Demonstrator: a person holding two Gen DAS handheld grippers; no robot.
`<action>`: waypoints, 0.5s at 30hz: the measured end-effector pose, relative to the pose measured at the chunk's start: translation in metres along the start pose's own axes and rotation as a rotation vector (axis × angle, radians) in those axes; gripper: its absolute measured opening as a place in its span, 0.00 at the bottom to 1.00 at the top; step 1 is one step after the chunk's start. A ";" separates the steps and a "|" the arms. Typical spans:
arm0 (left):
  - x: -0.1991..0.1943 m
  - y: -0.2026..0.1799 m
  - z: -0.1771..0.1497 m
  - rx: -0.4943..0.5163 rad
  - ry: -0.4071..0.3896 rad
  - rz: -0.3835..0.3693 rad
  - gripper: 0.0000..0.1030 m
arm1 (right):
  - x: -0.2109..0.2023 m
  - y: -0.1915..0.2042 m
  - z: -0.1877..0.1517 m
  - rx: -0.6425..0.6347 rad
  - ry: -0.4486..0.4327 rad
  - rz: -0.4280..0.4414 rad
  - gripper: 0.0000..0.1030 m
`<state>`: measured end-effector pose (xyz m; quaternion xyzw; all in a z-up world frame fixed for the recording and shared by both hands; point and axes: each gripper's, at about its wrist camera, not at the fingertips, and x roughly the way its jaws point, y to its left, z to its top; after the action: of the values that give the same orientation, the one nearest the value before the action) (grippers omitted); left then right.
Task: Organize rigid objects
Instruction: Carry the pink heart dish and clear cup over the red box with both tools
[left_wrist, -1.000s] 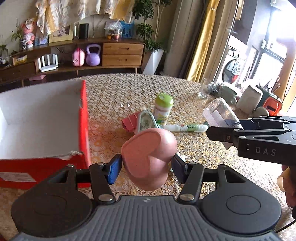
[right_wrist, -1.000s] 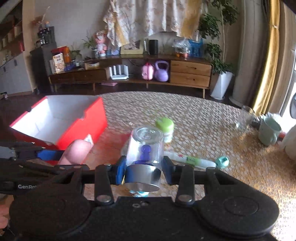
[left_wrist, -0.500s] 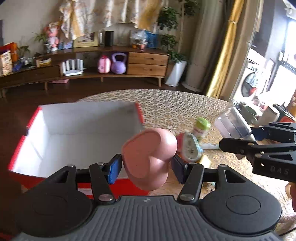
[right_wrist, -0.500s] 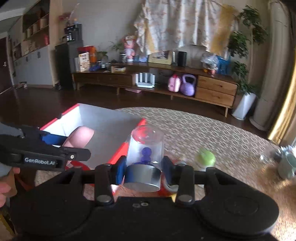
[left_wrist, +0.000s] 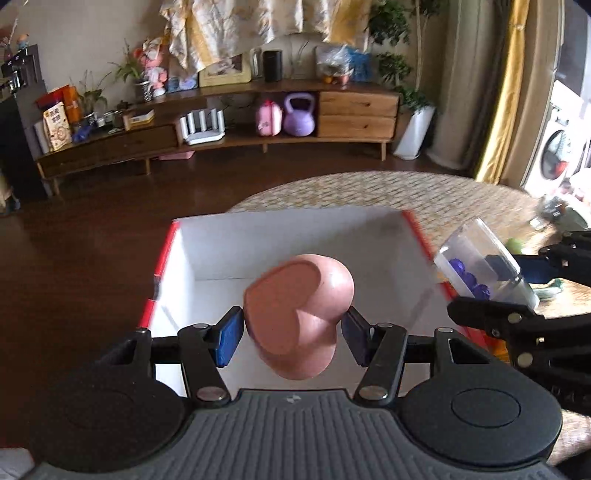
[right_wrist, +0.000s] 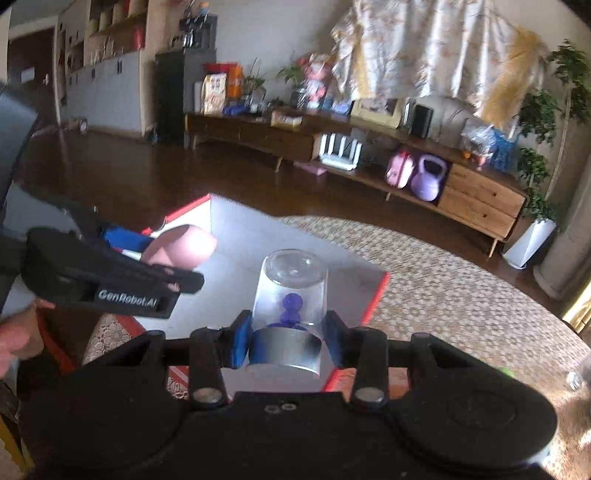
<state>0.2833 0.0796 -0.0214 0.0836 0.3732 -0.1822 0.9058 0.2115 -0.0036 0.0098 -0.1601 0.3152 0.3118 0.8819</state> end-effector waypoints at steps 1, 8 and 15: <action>0.007 0.004 0.001 0.010 0.009 0.011 0.56 | 0.007 0.004 0.001 -0.005 0.011 -0.003 0.39; 0.052 0.025 0.005 0.050 0.118 0.034 0.56 | 0.067 0.016 0.006 -0.025 0.122 -0.008 0.39; 0.086 0.025 0.014 0.109 0.218 -0.005 0.56 | 0.105 0.022 0.002 -0.029 0.230 -0.008 0.39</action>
<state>0.3587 0.0756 -0.0715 0.1513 0.4594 -0.1944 0.8534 0.2616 0.0614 -0.0595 -0.2086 0.4091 0.2926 0.8388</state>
